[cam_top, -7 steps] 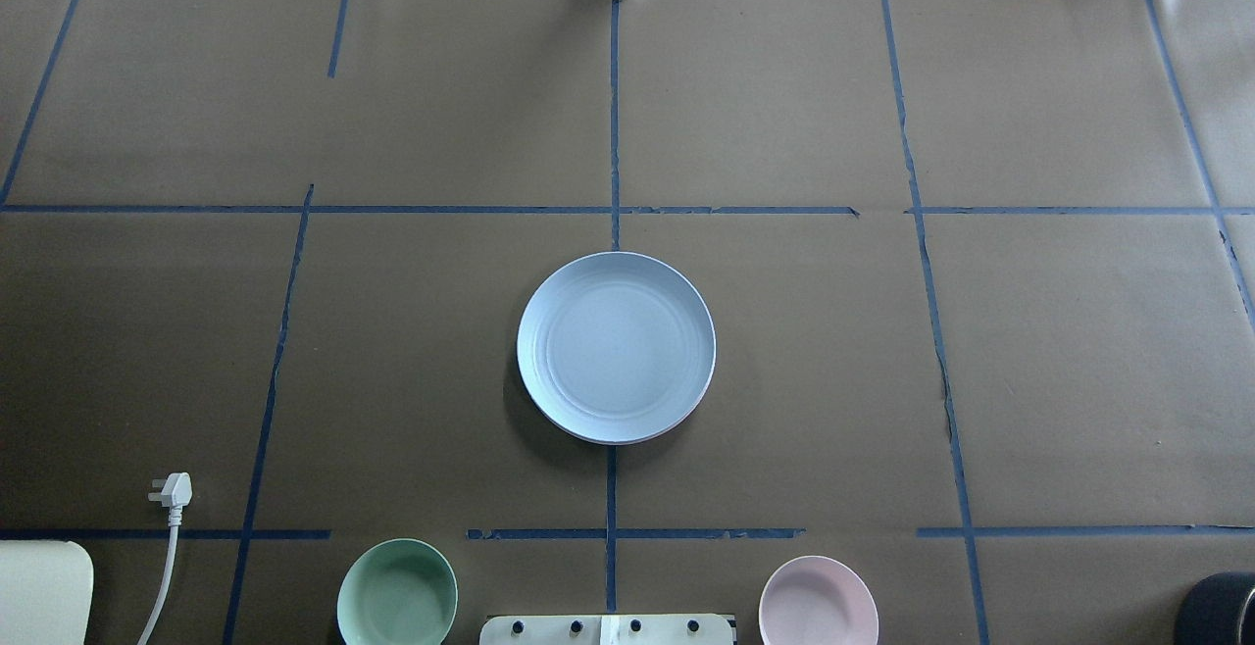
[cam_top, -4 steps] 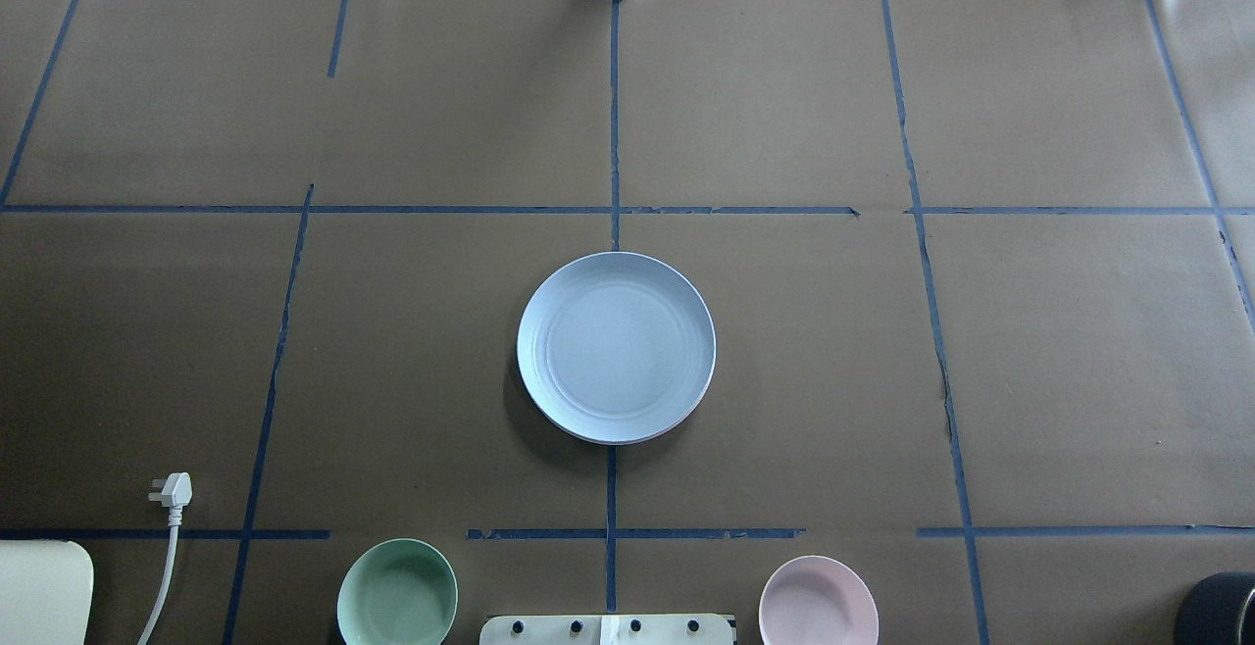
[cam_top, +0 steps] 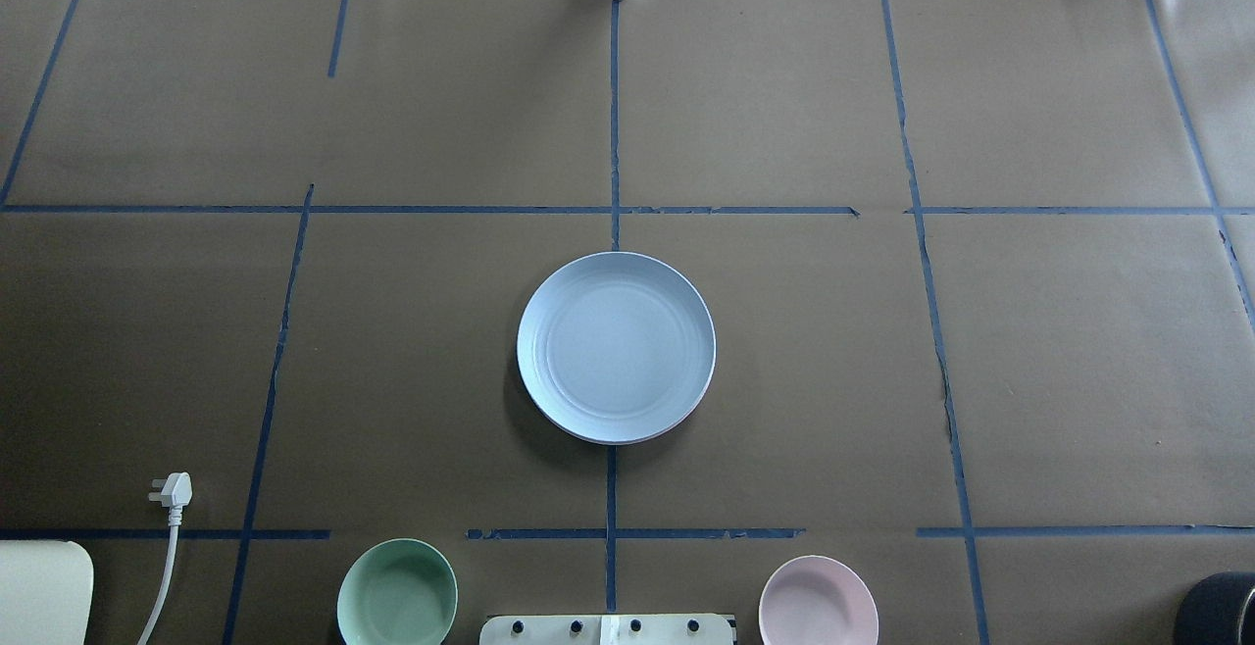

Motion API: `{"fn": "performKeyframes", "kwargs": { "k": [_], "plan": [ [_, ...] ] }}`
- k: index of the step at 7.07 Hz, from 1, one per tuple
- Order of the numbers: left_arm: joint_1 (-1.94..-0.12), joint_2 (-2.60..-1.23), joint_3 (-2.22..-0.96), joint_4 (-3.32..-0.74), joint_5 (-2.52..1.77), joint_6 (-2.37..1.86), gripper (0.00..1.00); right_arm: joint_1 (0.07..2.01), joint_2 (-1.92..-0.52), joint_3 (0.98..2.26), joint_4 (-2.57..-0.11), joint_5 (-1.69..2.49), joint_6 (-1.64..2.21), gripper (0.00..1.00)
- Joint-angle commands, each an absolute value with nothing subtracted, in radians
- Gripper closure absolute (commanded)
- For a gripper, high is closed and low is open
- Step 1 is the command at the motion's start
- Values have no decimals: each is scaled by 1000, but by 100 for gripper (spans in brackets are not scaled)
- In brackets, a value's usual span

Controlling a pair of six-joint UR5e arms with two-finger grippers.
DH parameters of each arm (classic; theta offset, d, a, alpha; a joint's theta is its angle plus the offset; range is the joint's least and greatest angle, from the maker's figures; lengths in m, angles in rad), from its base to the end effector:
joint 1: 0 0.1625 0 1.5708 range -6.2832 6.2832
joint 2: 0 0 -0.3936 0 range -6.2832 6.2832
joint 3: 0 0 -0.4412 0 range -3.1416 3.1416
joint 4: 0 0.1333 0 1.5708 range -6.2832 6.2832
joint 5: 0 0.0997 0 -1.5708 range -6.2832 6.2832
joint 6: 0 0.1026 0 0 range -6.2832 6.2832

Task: Stack three plates with pink and blue

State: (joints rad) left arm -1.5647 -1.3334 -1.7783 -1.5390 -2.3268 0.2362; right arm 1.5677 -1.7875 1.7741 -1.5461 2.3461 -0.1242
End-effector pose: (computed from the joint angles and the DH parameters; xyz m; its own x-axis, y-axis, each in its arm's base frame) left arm -0.0602 -0.4437 0.6389 0.7062 0.1968 -0.6801 -0.1762 0.9792 0.1003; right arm 0.0601 -0.4572 0.6250 0.7083 -0.1339 0.6931 0.0916 0.9910 0.0979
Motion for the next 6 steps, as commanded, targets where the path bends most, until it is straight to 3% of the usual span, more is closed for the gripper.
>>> {"fn": "performKeyframes", "kwargs": {
  "k": [1,6],
  "plan": [
    [-1565,-1327,-1781,-1545,-2319,235,0,1568,-1790,1769,-1552,2349,-108,0],
    [-1565,-1327,-1783,-1540,-2309,233,0,1568,-1799,1758,-1545,2342,-54,0]
  ]
}}
